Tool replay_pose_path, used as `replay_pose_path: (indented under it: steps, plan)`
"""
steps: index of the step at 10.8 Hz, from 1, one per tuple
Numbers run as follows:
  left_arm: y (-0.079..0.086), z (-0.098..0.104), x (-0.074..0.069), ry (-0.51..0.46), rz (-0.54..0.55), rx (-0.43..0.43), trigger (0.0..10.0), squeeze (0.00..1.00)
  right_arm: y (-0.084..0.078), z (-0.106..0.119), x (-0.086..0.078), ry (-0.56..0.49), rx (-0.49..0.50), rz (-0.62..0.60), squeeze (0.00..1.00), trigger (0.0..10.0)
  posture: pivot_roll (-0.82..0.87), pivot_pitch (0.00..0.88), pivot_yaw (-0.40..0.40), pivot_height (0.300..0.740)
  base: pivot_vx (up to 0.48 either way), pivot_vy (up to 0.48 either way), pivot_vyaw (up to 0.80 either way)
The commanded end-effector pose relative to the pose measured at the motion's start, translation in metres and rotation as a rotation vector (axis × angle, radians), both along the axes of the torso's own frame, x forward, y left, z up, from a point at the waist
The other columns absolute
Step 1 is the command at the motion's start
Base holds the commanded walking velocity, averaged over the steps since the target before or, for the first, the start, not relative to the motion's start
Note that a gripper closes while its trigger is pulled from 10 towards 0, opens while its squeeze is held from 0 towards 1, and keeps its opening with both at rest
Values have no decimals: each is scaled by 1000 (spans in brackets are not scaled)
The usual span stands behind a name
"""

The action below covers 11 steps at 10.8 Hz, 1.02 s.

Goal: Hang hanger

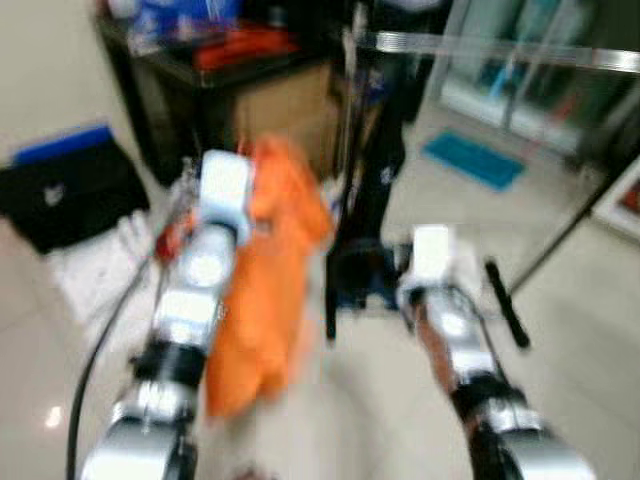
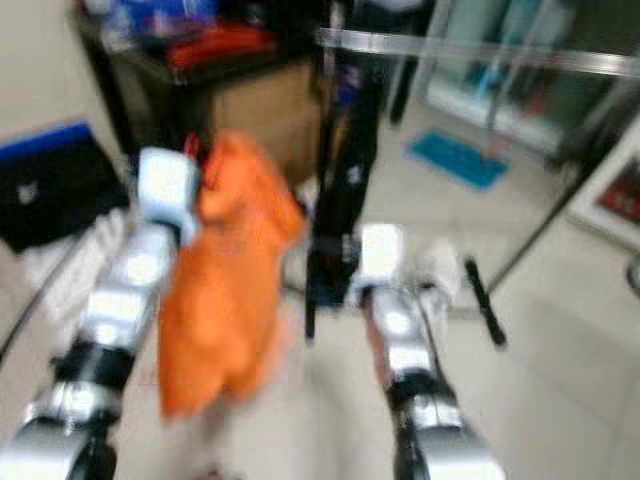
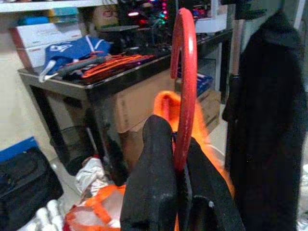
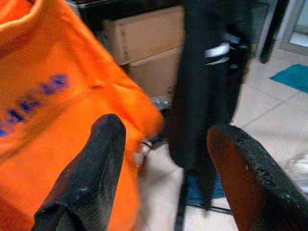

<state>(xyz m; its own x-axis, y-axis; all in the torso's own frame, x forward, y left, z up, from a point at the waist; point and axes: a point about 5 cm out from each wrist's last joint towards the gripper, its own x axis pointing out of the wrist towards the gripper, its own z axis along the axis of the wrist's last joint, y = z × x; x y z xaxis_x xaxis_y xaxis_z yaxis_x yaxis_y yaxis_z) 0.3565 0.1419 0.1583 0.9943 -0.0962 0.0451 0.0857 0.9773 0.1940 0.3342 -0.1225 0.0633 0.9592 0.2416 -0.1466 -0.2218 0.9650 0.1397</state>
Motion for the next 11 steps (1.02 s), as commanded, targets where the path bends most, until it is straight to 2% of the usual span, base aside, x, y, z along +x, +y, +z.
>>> replay_pose_path:
  steps: [1, 3, 5, 8, 10, 11]
  plan:
    - [-17, 15, 2, -64, -53, 0, 10000, 0, -17, 0, 0, -4, -12, -50, 0, 10000, 68, 0, -42, 740, 281, -386, 0]
    - [-21, 18, 1, -81, -74, -7, 10000, 0, -18, -1, 0, -2, -12, -50, 0, 10000, 68, 0, -43, 740, 285, -382, 0]
    - [-28, 22, -2, -104, -91, 31, 10000, 0, -19, -2, -1, 4, -14, -50, 0, 10000, 67, 0, -43, 740, 0, 0, 0]
    - [-36, 26, -7, -136, -112, 28, 10000, 0, -17, -4, -2, 14, -7, -44, 0, 10000, 71, 0, -41, 740, 0, 0, 0]
    - [-48, 23, -13, -108, -170, -16, 10000, 0, -17, -6, -3, 22, -8, -40, 0, 10000, 70, 0, -40, 740, 0, 0, 0]
    - [-60, 16, -16, -37, -222, -119, 10000, 0, -18, -7, -4, 28, -10, -40, 0, 10000, 70, 0, -41, 740, 0, 0, 0]
